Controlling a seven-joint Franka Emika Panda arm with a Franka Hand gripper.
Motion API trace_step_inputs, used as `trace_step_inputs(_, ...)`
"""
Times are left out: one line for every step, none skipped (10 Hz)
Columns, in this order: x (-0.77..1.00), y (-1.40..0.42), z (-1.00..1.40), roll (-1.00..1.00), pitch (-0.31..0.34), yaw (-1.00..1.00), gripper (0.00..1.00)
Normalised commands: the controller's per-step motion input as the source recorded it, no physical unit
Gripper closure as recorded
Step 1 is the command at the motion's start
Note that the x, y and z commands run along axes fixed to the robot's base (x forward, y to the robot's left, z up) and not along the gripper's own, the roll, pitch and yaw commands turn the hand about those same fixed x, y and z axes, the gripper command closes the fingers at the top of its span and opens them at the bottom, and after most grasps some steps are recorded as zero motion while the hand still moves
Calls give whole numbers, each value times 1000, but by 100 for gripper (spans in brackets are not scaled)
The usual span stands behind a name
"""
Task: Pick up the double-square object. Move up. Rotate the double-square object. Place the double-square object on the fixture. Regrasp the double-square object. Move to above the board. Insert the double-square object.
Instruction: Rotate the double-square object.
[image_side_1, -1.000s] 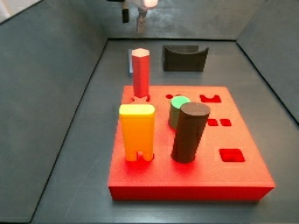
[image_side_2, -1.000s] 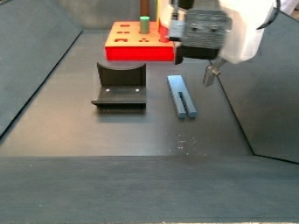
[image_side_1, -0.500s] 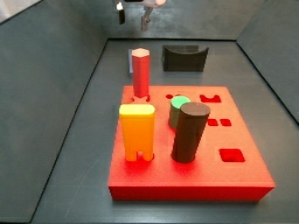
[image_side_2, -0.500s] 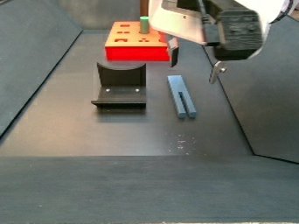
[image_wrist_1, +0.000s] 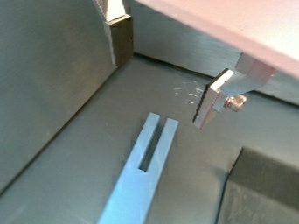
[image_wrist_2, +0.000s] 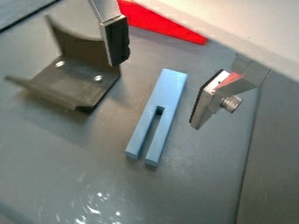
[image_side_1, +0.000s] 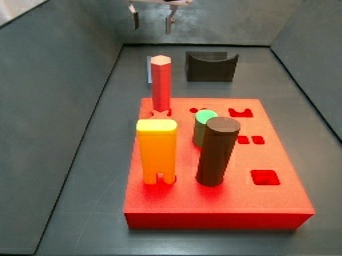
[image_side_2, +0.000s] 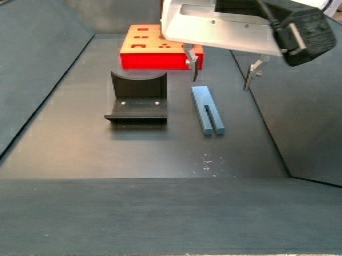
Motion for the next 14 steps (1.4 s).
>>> trace_step_inputs(34,4,-33,19,-27,1000,0)
trace_step_inputs(34,3,-33,22,-31,875,0)
trace_step_inputs(33,3,-34,21,-30,623,0)
trace_step_inputs(32,3,-34,21,-30,359,0)
trace_step_inputs(32,3,-34,21,-30,268,0)
trace_step_inputs(0,0,-1000,0,0,0,0)
trace_step_inputs(5,1,-1000,2,-7,-50,0)
trace_step_inputs(13,6,-1000,10,-22,-52,0)
trace_step_inputs(16,12,-1000,20,-22,-47,0)
trace_step_inputs(22,16,-1000,28,-21,-40,0)
trace_step_inputs(28,21,-1000,36,-17,-33,0)
trace_step_inputs(40,27,-1000,47,-16,-29,0)
trace_step_inputs(40,29,-875,55,-16,-29,0)
trace_step_inputs(39,28,-785,61,-16,-29,0)
